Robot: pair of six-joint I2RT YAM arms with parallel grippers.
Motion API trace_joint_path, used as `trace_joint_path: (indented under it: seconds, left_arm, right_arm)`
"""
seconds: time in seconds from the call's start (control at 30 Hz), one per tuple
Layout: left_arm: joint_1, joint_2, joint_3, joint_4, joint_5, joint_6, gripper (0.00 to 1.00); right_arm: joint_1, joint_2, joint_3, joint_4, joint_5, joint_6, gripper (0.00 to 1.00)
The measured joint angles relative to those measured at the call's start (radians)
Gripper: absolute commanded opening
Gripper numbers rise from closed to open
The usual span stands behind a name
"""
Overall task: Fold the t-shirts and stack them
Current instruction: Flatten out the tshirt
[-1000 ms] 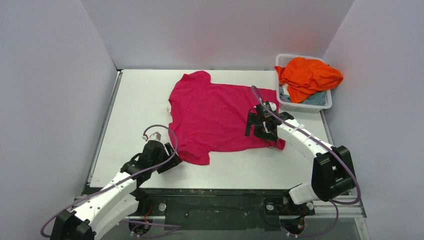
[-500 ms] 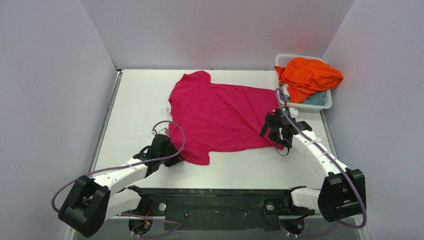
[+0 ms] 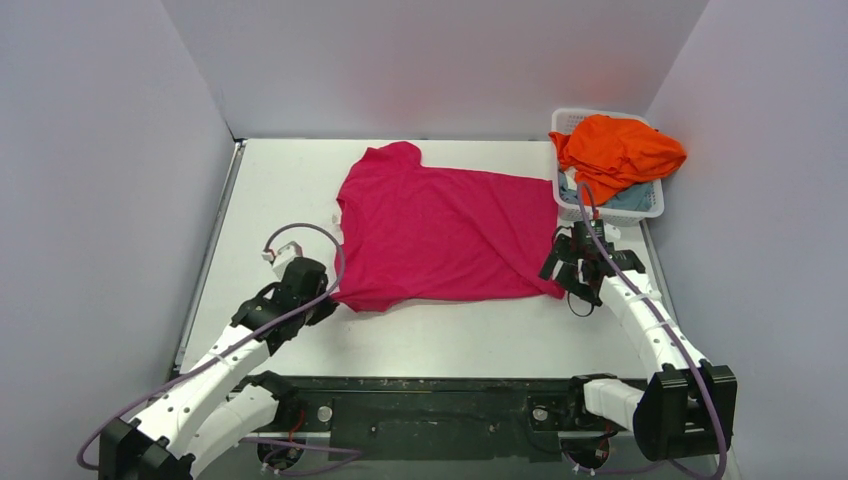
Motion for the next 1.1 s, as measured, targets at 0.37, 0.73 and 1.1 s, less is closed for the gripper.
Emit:
trace_joint_path:
  seconds: [0.37, 0.73, 1.1]
  left_arm:
    - [0.000, 0.017, 0.061, -0.417, -0.139, -0.195, 0.00]
    - [0.000, 0.069, 0.026, -0.367, -0.100, -0.197, 0.00]
    - [0.000, 0.005, 0.001, -0.277, -0.058, -0.153, 0.00]
  right_arm:
    - [0.033, 0.029, 0.000, -0.028, -0.085, -0.052, 0.81]
    - [0.178, 0.087, -0.017, -0.053, -0.017, 0.002, 0.73]
    - [0.136, 0.302, -0.060, 0.105, -0.069, 0.057, 0.29]
